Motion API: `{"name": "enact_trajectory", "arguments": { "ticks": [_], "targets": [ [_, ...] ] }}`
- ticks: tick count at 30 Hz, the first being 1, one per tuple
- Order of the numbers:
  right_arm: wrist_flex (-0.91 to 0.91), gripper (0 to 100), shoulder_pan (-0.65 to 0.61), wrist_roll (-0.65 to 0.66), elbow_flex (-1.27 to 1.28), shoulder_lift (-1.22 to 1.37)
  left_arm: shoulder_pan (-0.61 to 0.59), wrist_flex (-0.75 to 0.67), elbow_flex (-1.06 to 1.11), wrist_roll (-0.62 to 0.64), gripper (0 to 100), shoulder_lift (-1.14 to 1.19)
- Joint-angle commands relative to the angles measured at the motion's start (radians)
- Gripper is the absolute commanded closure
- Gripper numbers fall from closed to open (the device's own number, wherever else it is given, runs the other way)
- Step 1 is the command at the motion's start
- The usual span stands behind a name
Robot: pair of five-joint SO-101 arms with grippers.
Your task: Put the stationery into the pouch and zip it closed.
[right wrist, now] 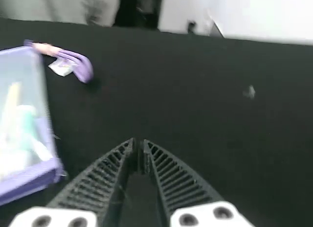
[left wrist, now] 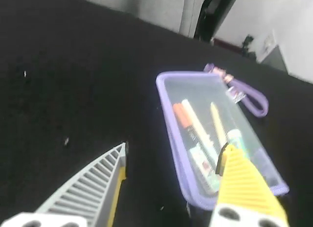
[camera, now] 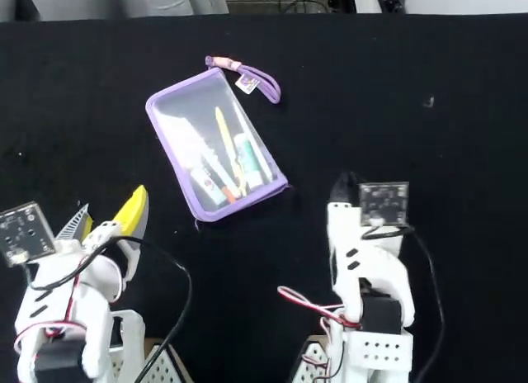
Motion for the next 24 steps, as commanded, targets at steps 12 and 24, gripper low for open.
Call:
{"name": "enact_trajectory", "arguments": {
  "ticks": [12, 24],
  "targets": [
    [0.149, 98.3, 0.112, -0.064, 0.021, -0.097, -0.001, -0.129, 0.305, -0.106, 69, 0.003],
    [0.442, 98.3, 0.117, -0.063, 0.021, -0.097, -0.012, -0.137, 0.561, -0.374, 69, 0.003]
  ]
}}
